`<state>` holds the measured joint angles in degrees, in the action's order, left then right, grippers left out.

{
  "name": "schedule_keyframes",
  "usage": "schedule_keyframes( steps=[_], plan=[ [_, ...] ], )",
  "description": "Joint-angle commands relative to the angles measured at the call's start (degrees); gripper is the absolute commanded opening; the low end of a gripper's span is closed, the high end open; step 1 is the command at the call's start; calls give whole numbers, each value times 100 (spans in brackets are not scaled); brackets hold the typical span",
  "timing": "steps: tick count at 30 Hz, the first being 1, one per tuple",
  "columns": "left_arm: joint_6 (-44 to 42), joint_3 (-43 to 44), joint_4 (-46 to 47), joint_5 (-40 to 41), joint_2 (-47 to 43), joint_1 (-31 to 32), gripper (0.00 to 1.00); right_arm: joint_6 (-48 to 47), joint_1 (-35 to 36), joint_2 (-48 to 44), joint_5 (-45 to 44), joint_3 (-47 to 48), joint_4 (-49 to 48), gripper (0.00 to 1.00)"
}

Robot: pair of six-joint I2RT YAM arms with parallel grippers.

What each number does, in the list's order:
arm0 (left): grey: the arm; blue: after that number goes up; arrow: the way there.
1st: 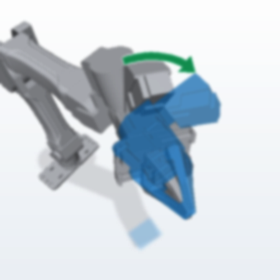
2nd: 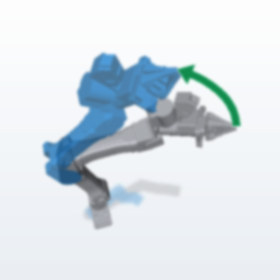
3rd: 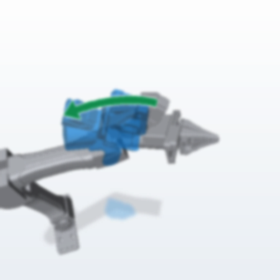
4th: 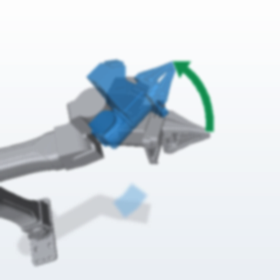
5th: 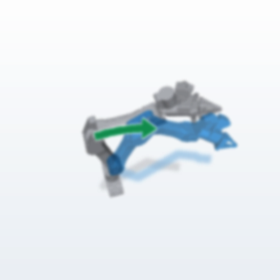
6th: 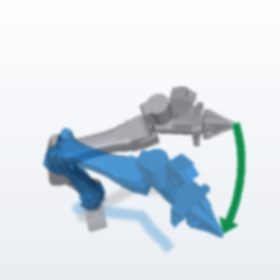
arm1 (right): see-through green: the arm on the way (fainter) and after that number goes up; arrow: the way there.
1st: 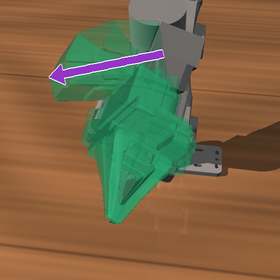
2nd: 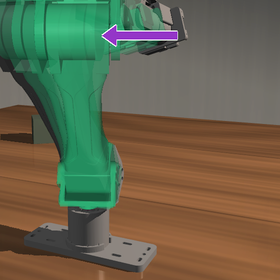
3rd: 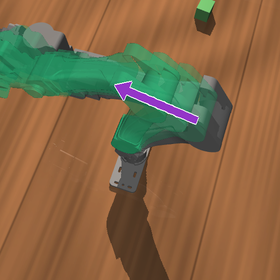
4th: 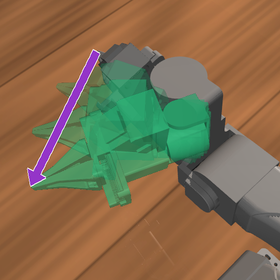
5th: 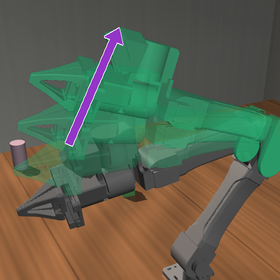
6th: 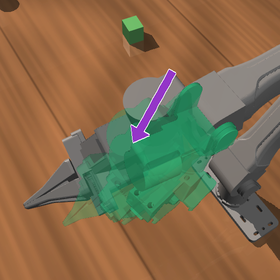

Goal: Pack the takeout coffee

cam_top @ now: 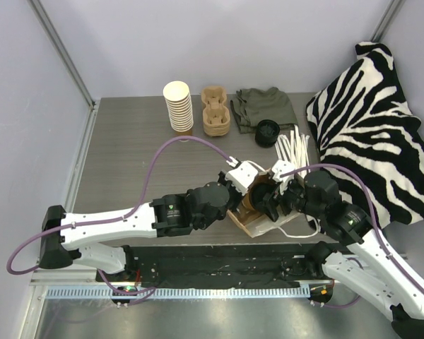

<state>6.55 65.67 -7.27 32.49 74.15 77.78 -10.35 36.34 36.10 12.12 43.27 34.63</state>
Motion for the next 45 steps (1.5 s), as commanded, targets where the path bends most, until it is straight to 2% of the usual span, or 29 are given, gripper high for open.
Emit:
schedule_keyframes(
  steps=[1, 24, 30, 36, 45],
  plan=[
    [39, 51, 358, 345, 47, 1, 0, -116, 23, 134, 264, -55, -317, 45],
    [347, -72, 15, 21, -190, -254, 0, -995, 40, 864, 317, -442, -888, 43],
    [356, -63, -20, -67, -217, -342, 0, -1302, 40, 890, 423, -135, -528, 41],
    [339, -72, -3, -85, -225, -351, 0, -1627, 31, 1013, 581, 358, 244, 39],
    [646, 34, -319, -208, -155, -615, 0, -1891, 31, 1391, 686, 305, 263, 35]
  ],
)
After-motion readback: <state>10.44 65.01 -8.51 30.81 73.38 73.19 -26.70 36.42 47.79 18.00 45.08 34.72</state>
